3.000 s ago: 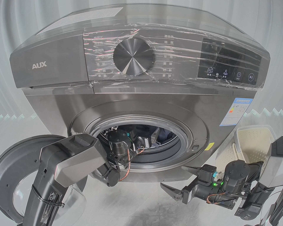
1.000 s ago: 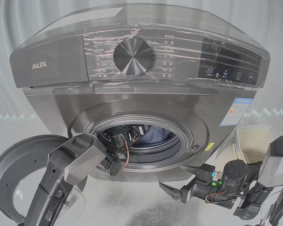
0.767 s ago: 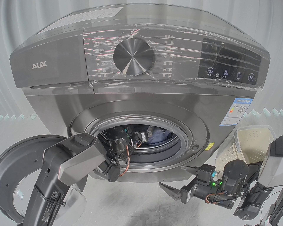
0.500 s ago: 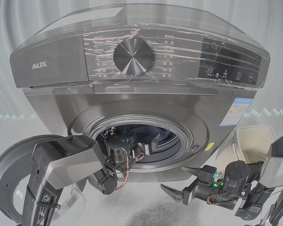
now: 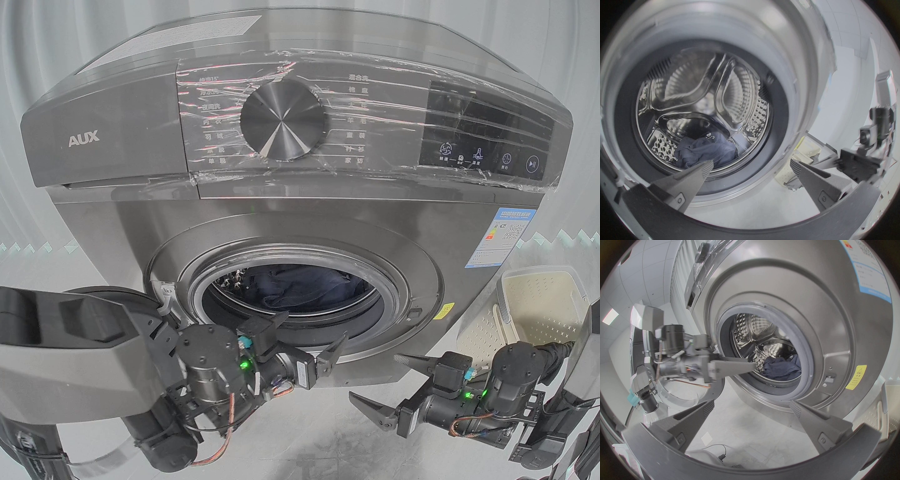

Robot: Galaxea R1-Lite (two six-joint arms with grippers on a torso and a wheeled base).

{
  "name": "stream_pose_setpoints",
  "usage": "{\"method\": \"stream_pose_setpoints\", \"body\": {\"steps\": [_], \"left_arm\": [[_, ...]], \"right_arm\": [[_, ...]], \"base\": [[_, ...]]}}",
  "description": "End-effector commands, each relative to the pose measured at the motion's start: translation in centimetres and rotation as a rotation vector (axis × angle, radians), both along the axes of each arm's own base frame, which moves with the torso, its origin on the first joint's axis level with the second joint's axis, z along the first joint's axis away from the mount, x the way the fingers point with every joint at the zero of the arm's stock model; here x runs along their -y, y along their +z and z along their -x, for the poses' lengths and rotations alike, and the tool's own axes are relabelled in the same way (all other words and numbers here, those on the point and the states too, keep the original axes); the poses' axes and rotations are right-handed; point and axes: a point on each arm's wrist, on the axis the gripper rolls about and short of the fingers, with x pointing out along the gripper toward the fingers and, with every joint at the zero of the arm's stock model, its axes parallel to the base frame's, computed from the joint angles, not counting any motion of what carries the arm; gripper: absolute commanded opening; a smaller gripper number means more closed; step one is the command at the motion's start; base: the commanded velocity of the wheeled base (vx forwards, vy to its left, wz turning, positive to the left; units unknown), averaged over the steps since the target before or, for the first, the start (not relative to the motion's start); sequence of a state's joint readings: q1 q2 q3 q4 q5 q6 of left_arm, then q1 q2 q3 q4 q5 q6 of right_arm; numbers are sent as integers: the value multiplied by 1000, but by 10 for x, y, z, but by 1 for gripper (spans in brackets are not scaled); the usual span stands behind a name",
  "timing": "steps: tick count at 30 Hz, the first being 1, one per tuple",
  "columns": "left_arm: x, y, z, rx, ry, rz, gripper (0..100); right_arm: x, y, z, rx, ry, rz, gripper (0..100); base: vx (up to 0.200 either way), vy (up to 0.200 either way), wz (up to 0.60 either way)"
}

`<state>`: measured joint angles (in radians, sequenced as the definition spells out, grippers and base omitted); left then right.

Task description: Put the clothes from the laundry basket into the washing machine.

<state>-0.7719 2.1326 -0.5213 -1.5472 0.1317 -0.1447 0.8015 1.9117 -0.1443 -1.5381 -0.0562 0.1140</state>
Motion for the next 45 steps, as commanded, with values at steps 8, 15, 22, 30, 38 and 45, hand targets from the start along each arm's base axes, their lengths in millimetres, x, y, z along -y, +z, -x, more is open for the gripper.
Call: {"method": "stream_pose_setpoints", "body": {"steps": [8, 15, 22, 30, 38, 45], "left_arm": [[-69, 58, 95, 24, -20, 93, 100], [-95, 63, 118, 40, -20, 104, 100], [-109, 67, 125, 60, 65, 108, 100], [-113, 68, 129, 50, 85, 87, 100], [-126, 72, 131, 55, 139, 83, 100], [-147, 80, 144, 93, 174, 73, 100]], "right_arm": [[31, 41, 22, 103, -163, -135, 100], [45, 48, 26, 126, -226, -150, 100], [55, 45, 31, 116, -248, -137, 100], [62, 50, 30, 133, -280, -151, 100], [67, 51, 28, 143, -310, -149, 100], [76, 56, 26, 175, -342, -150, 100]], "base": [[0, 0, 0], [0, 0, 0], [0, 0, 0], [-75, 0, 0], [-200, 0, 0], [-200, 0, 0]]}}
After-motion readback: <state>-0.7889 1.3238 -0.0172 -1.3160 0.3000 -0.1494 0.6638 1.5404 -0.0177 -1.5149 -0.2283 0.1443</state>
